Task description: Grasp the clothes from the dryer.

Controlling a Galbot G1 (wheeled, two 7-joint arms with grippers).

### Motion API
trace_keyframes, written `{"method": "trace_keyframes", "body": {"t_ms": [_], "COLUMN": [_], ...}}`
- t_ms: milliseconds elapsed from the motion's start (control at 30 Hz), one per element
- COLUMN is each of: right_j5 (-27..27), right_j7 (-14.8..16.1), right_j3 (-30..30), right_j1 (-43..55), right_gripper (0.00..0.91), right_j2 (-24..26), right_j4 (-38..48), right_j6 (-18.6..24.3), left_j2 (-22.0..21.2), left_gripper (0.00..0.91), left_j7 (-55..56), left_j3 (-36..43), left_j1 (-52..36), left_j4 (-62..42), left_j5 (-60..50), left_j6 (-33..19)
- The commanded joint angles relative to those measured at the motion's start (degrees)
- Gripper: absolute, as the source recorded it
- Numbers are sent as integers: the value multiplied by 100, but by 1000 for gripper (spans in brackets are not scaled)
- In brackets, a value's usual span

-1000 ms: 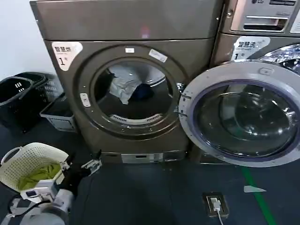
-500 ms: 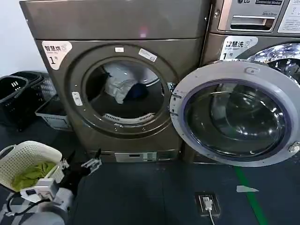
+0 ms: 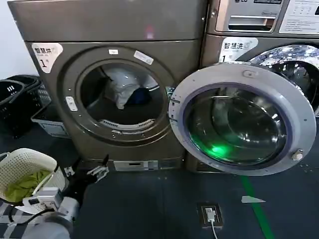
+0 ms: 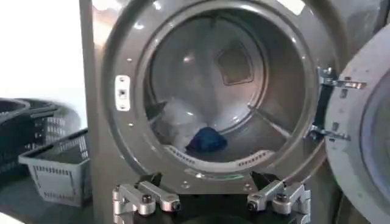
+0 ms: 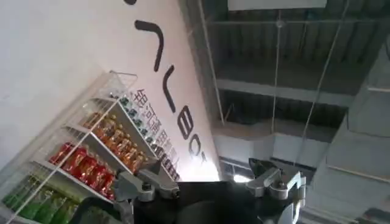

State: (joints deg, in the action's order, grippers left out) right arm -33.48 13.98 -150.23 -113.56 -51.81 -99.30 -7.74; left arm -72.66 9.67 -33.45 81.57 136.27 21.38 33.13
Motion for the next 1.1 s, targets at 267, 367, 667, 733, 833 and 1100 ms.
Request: {"method": "trace_keyframes", "body": {"t_ms": [267, 367, 667, 733, 833, 1100], "right_j5": [-59, -58, -78, -84, -96, -119], "right_j7": [14, 22, 39, 42, 46, 52], "right_j3": [-16, -14, -63, -81, -96, -113], "right_j1": [-14, -13, -49, -63, -79, -107], "right_gripper": [907, 907, 907, 907, 907, 907], "right_j2": [-12, -9, -10, -8, -9, -18], "right_j4": [-10, -29, -4, 6, 11, -13], "right_j6": [77, 77, 92, 93, 94, 106], "left_j2": [225, 185, 154, 154, 168, 188], "left_gripper": [907, 907, 907, 907, 907, 907], "left_j7": [-42, -42, -53, -53, -67, -74], "left_j3": [51, 65, 80, 79, 80, 90], "left_j1": [-139, -112, -108, -106, -113, -131], "left_j4": [-93, -85, -68, -71, -72, -88], "left_j5": [-7, -18, -30, -33, -33, -33], "left_j6": [-37, -45, -53, -55, -61, -62]}}
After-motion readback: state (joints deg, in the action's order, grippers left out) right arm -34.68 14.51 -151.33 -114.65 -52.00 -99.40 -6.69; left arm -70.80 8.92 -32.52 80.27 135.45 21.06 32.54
